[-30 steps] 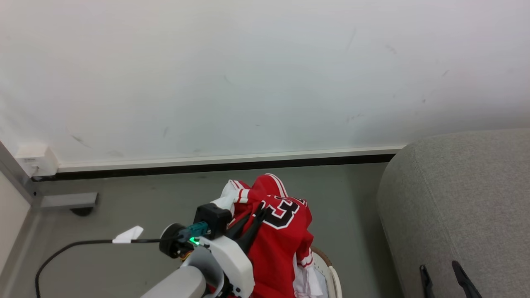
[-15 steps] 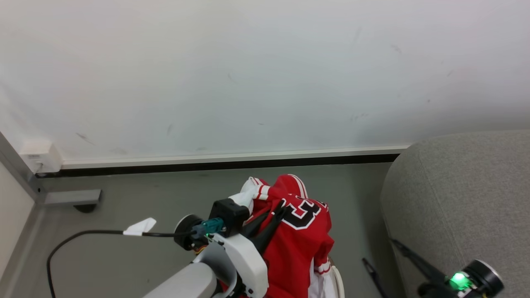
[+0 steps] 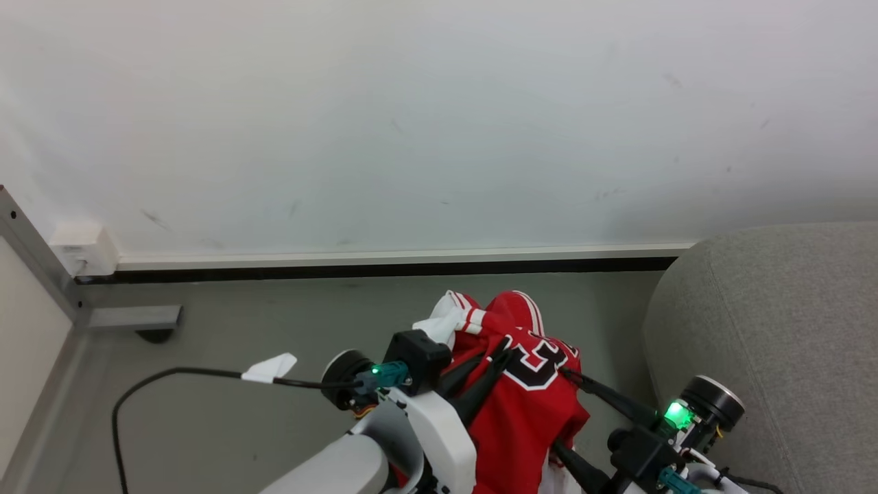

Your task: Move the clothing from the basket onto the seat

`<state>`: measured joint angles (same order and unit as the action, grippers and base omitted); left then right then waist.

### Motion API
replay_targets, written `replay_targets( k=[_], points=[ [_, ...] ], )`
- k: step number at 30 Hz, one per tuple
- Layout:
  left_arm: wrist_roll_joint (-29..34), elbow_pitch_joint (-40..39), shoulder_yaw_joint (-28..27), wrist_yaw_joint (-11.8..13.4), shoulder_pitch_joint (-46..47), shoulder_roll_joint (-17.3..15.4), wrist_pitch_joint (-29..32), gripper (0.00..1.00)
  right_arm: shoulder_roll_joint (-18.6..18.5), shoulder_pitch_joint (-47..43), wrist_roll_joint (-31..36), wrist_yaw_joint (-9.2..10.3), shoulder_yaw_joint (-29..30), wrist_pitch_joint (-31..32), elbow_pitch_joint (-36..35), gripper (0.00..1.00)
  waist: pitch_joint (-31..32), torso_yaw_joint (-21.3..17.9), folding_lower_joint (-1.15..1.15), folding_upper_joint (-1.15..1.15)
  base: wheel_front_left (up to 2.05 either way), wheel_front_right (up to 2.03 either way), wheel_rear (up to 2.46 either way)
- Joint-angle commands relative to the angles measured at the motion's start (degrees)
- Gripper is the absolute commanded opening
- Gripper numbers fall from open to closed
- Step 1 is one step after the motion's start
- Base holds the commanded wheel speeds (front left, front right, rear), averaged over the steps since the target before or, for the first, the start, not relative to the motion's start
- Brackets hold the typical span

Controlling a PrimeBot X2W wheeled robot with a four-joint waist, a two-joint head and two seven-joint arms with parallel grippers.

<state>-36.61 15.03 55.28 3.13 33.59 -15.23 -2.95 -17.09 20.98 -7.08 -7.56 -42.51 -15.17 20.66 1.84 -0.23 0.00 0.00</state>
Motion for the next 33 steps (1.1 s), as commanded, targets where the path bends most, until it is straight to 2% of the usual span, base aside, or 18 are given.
replay_targets(
  k=[1,6,7,8,9,18,26,27,29,30,31,33],
  points=[
    [0.46,-0.29,0.17,-0.22,0.39,0.21,0.21,0.00,0.69,1.45,-0.39,0.14,-0.35,0.03,0.89,1.00,0.00,0.19,0.00,0.00,0.00,0.00,0.00],
    [-0.05,-0.91,0.95,-0.92,0.61,0.74,0.61,0.00,2.21,3.91,0.39,0.14,-0.41,0.02,4.09,1.00,-0.06,0.51,0.00,0.00,0.00,0.00,0.00],
    [-0.12,-1.00,1.03,-0.90,0.68,0.80,0.70,0.00,2.58,3.89,-0.19,0.14,-0.17,0.03,5.65,0.95,-0.02,0.55,0.00,0.00,0.00,0.00,0.00],
    [-0.17,-1.00,1.10,-0.99,0.72,0.84,0.79,0.00,3.12,4.07,-0.80,0.14,0.00,0.03,7.32,0.41,0.04,0.60,0.00,0.00,0.00,0.00,0.00],
    [-0.19,-0.97,1.20,-1.01,0.78,0.91,0.86,0.00,3.82,4.53,-1.48,0.14,-0.03,0.03,8.40,0.00,0.09,0.67,0.00,0.00,0.00,0.00,0.00],
    [-0.32,2.91,0.64,0.06,0.89,0.79,-0.04,0.00,7.88,6.47,-6.45,0.14,3.15,0.02,13.59,0.00,-0.52,0.31,0.00,0.00,0.00,0.00,0.00],
    [-0.63,5.77,0.99,0.04,0.38,1.04,-0.94,0.00,9.30,7.22,-10.00,0.14,3.26,0.02,13.08,0.00,-0.75,0.48,0.00,0.00,0.00,0.00,0.00],
    [-0.61,5.98,0.95,0.21,0.34,1.09,-1.14,0.19,9.36,7.28,-10.12,0.14,3.37,0.01,13.00,0.00,-0.73,0.55,0.00,0.00,0.00,0.00,0.00],
    [-0.45,6.28,0.97,0.44,0.19,1.14,-1.56,0.44,9.55,7.39,-10.64,0.14,3.44,0.01,12.58,0.00,-0.72,0.71,0.00,0.00,0.00,0.00,0.00],
    [-0.34,6.38,0.91,0.75,0.12,1.24,-1.77,0.83,9.53,7.50,-10.73,0.14,3.43,0.01,12.28,0.00,-0.75,0.83,0.00,0.00,0.00,0.00,0.00],
    [-0.19,6.55,0.89,0.99,0.04,1.32,-2.01,1.00,9.44,7.53,-10.76,0.14,3.46,0.01,11.99,0.00,-0.77,0.97,0.00,0.00,0.00,0.00,0.00],
    [0.22,6.86,1.09,1.39,-0.18,1.41,-2.50,1.00,9.42,7.40,-11.43,0.14,3.77,0.00,11.40,0.00,-0.73,1.28,0.00,0.00,0.00,0.00,0.00]
  ],
)
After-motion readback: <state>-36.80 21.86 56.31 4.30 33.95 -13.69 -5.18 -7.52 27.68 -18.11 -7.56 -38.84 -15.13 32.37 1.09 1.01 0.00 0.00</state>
